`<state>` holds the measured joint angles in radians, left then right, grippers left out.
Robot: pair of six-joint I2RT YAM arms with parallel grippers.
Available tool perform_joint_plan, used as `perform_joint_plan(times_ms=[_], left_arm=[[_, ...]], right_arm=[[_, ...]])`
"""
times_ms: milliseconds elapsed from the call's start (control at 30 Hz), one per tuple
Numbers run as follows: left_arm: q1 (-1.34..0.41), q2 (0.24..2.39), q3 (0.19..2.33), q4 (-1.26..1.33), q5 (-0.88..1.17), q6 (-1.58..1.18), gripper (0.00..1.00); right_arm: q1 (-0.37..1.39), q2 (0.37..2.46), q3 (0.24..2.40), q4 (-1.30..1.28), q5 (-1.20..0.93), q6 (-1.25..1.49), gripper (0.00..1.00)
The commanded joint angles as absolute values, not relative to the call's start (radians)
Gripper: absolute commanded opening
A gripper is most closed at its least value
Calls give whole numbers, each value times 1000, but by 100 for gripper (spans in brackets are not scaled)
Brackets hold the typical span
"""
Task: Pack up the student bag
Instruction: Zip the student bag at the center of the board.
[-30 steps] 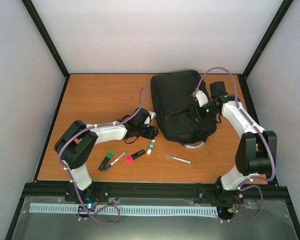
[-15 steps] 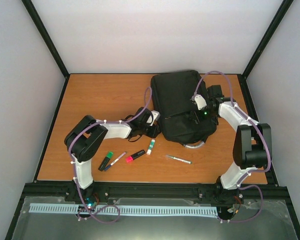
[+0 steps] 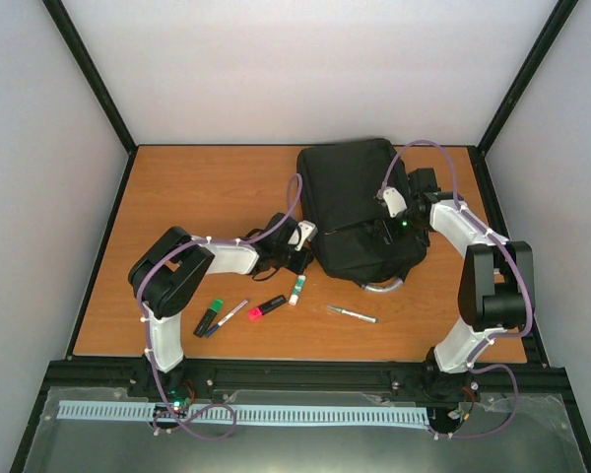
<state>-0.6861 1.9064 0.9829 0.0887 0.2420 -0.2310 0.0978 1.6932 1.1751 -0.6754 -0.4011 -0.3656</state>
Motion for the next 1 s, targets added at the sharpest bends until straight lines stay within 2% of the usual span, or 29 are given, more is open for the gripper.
perform_joint_plan(times_ms=[0,200,733,967], left_arm=[[-683,1873,970,135,276,-200,9],[-685,1865,958,147,294,-205,1],[-754,1758,926,26,277,-148,1],[-850,1773,927,11,247,-136,1]], right_arm=[[97,1721,1166,-668,-387,-364,50],[97,1726,1168,-667,-385,-361,50],[94,1747,1178,-670,-385,-350,49],[92,1749,1180,-671,-384,-347,48]])
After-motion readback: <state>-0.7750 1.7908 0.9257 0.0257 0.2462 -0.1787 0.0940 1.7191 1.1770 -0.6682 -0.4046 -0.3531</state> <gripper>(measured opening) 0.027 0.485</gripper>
